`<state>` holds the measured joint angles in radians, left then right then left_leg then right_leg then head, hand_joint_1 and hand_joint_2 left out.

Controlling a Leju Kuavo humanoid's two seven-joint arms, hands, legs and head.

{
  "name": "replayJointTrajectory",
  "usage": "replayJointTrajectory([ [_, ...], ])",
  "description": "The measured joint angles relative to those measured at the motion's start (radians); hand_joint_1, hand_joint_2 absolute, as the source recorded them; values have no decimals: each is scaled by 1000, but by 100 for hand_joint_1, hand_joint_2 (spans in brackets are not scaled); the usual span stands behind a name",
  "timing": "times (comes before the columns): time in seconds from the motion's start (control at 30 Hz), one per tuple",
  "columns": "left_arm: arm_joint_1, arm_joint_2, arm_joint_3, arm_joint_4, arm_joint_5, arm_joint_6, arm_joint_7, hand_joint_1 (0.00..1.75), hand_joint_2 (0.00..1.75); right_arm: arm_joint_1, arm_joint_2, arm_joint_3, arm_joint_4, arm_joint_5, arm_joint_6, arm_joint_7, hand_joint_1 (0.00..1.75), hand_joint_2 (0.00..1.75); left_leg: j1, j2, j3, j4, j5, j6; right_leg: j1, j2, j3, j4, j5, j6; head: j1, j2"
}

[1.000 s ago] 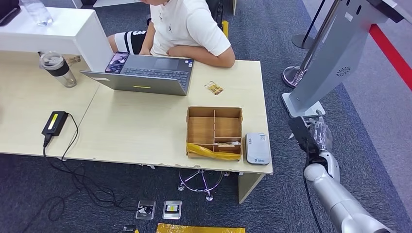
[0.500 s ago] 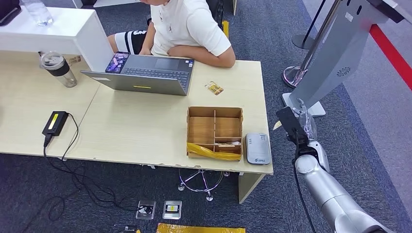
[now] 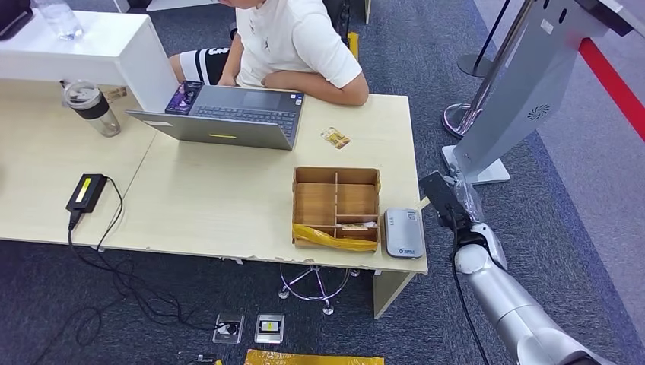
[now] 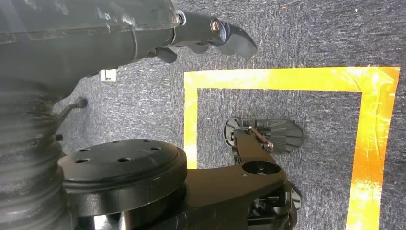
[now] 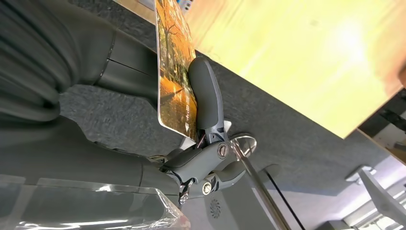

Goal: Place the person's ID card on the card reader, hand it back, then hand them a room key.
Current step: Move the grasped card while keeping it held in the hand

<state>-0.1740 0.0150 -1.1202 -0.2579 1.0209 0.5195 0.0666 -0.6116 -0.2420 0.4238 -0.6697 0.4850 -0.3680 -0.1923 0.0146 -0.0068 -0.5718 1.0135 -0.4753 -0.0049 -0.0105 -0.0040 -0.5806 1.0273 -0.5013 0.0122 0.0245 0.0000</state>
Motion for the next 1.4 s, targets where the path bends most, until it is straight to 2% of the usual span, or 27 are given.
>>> replayJointTrajectory([
  [0.77,0,4,-11,4,3,-41,11,0,175,-12,23,78,148,78,115,63,175,175,0,1,2,0,0,0,0,1,1,0,0,0,0,0],
  [1.4,0,17,-16,5,9,-56,19,0,175,-31,34,89,184,101,87,73,175,175,0,2,5,0,0,0,0,2,4,0,0,0,0,0],
])
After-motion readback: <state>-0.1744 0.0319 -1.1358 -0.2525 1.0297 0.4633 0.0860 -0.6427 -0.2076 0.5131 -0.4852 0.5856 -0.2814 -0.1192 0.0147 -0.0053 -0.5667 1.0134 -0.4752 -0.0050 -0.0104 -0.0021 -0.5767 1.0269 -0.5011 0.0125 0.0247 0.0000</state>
